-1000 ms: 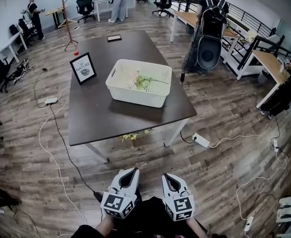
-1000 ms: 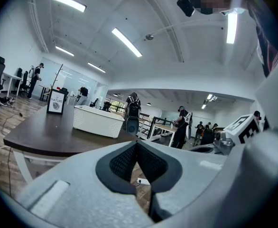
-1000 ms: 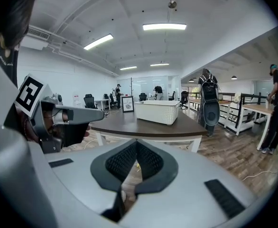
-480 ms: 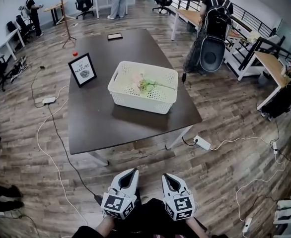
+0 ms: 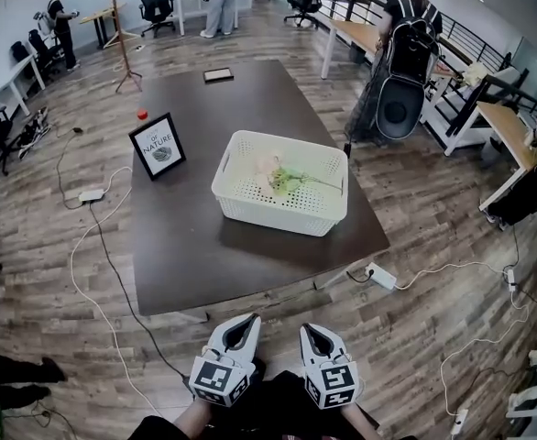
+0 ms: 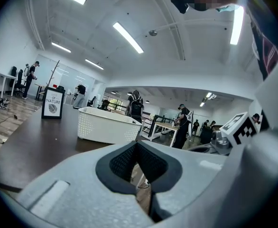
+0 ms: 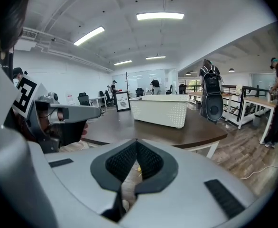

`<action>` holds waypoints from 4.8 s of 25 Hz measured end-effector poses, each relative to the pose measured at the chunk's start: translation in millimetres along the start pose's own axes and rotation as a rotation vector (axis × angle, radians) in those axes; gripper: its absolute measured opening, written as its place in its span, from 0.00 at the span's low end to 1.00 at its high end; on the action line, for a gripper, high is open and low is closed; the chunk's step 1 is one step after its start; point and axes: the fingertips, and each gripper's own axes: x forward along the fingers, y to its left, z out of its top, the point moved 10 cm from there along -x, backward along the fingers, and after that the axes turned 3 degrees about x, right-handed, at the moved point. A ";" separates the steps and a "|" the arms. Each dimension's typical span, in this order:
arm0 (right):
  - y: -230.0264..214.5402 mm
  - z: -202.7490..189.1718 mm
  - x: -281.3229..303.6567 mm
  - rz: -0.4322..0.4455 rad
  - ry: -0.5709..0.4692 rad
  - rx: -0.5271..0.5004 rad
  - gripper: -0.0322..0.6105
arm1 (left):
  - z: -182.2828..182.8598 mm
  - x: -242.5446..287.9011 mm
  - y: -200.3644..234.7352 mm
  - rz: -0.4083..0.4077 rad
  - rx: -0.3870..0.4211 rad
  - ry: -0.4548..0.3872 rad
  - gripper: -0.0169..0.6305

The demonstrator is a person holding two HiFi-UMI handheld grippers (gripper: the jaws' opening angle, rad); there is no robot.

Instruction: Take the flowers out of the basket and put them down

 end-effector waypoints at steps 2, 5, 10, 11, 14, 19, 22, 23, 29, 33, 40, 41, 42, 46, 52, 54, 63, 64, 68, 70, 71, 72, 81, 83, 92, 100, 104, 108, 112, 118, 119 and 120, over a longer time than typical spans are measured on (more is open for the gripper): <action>2.3 5.5 11.8 -0.012 -0.006 0.007 0.06 | 5.0 8.1 11.8 -0.020 0.013 0.003 0.04; 4.0 12.4 27.9 -0.033 -0.009 0.017 0.06 | 11.5 19.3 27.6 -0.051 0.028 0.004 0.04; 6.4 28.4 49.8 -0.052 -0.019 0.026 0.06 | 22.6 32.1 53.7 -0.072 0.040 0.001 0.04; 7.4 31.2 54.4 -0.052 -0.021 0.023 0.06 | 25.3 35.4 58.8 -0.073 0.046 0.000 0.04; 9.8 37.3 67.4 -0.073 -0.028 0.012 0.06 | 31.4 46.2 72.9 -0.087 0.056 -0.001 0.04; 16.4 42.0 86.1 -0.102 -0.033 0.024 0.06 | 36.8 57.1 91.1 -0.128 0.072 0.003 0.04; 14.4 42.8 91.6 -0.109 -0.029 0.032 0.06 | 39.8 64.6 93.4 -0.152 0.073 -0.005 0.04; 13.9 42.5 93.8 -0.108 -0.030 0.044 0.06 | 40.9 66.0 94.1 -0.159 0.075 -0.007 0.04; 15.1 47.5 108.3 -0.068 -0.025 0.061 0.06 | 42.5 66.3 108.1 -0.135 0.060 -0.002 0.04; 13.0 52.2 117.6 -0.016 -0.012 0.047 0.06 | 41.0 68.5 113.9 -0.100 0.041 0.004 0.04; -10.7 70.0 140.9 0.083 -0.020 0.056 0.06 | 46.3 86.1 119.0 -0.030 0.033 0.001 0.04; -13.8 72.7 144.3 0.095 -0.018 0.050 0.06 | 47.1 89.5 120.1 -0.018 0.028 0.000 0.04; -17.5 75.4 147.9 0.106 -0.017 0.043 0.06 | 47.7 93.5 120.7 -0.006 0.025 0.000 0.04; -38.9 84.5 161.2 0.140 0.002 0.033 0.06 | 49.7 111.9 117.5 0.029 0.022 -0.002 0.04; -71.2 101.9 181.5 0.201 0.007 0.029 0.06 | 51.5 141.8 115.9 0.087 0.012 0.017 0.04; -81.9 110.7 186.6 0.211 0.012 0.043 0.06 | 53.7 150.4 115.4 0.104 0.015 0.016 0.04; -124.1 149.9 195.8 0.313 -0.009 0.006 0.06 | 66.1 195.6 101.7 0.133 0.021 0.024 0.04; -127.4 153.5 196.8 0.325 -0.014 -0.006 0.06 | 67.1 199.9 100.1 0.148 0.023 0.017 0.04; -138.6 165.4 198.7 0.330 -0.042 0.001 0.06 | 72.2 210.9 98.6 0.210 0.027 -0.006 0.04; -143.7 170.8 198.8 0.347 -0.038 0.007 0.06 | 74.9 216.5 97.3 0.220 0.010 -0.019 0.04; -146.1 174.1 199.2 0.358 -0.037 0.003 0.06 | 76.2 219.7 96.3 0.223 0.007 -0.024 0.04; -148.4 177.6 199.6 0.365 -0.039 0.000 0.06 | 77.5 223.0 94.8 0.226 0.009 -0.026 0.04; -159.9 214.6 212.5 0.350 -0.070 -0.026 0.06 | 80.5 222.9 99.1 0.269 0.000 -0.022 0.04; -162.3 221.7 220.2 0.326 -0.067 -0.029 0.06 | 78.3 219.8 107.5 0.278 -0.027 0.000 0.04; -171.8 241.1 257.7 0.344 0.072 -0.175 0.28 | 84.2 212.3 128.8 0.296 -0.039 -0.009 0.04; -175.2 246.2 296.0 0.300 0.202 -0.386 0.38 | 80.5 208.7 141.9 0.313 -0.072 0.000 0.04; -177.6 246.5 314.5 0.338 0.278 -0.396 0.40 | 79.9 205.6 145.5 0.339 -0.077 -0.002 0.04; -177.0 249.8 330.3 0.307 0.295 -0.450 0.42 | 79.8 200.7 150.4 0.361 -0.085 0.002 0.04; -181.2 246.8 348.0 0.321 0.348 -0.447 0.50 | 79.7 198.1 154.6 0.377 -0.088 0.006 0.04; -182.1 237.9 369.7 0.288 0.413 -0.529 0.52 | 79.6 194.9 162.0 0.388 -0.089 0.010 0.04; -183.6 235.7 373.8 0.283 0.428 -0.543 0.52 | 79.1 195.3 162.6 0.388 -0.089 0.012 0.04; -184.8 233.5 378.1 0.277 0.442 -0.549 0.53 | 78.8 195.7 163.5 0.389 -0.088 0.013 0.04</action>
